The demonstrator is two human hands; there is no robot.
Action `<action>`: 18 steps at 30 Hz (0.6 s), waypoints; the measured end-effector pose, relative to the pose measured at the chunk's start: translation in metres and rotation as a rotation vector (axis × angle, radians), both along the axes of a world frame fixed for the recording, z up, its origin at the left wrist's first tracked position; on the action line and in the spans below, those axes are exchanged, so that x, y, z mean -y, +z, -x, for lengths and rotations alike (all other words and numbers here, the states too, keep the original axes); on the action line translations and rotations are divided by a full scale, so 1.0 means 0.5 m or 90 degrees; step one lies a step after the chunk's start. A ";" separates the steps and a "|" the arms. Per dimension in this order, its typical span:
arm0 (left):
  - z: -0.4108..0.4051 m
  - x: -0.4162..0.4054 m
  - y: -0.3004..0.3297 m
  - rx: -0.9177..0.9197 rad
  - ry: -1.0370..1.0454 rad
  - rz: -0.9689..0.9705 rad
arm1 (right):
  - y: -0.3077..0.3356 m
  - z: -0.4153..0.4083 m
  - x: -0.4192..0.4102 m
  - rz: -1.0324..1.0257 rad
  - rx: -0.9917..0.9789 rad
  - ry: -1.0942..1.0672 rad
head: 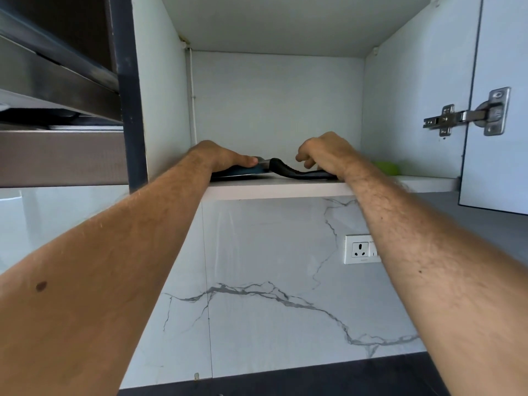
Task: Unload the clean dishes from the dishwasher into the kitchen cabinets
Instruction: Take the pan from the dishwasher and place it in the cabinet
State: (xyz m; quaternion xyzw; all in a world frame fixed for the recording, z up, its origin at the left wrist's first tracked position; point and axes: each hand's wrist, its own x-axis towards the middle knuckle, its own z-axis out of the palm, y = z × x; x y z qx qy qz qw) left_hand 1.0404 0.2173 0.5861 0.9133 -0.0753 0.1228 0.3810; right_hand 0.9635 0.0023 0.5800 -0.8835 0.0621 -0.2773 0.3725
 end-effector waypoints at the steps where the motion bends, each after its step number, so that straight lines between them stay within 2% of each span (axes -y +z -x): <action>1: 0.003 0.000 -0.001 0.011 0.009 -0.008 | 0.001 0.003 -0.003 0.001 -0.010 0.003; 6: 0.005 0.000 -0.006 0.036 0.017 -0.015 | -0.001 0.001 -0.014 0.095 -0.039 -0.005; 18: -0.008 -0.004 -0.008 0.029 0.013 -0.057 | -0.010 0.008 -0.018 0.174 -0.024 -0.001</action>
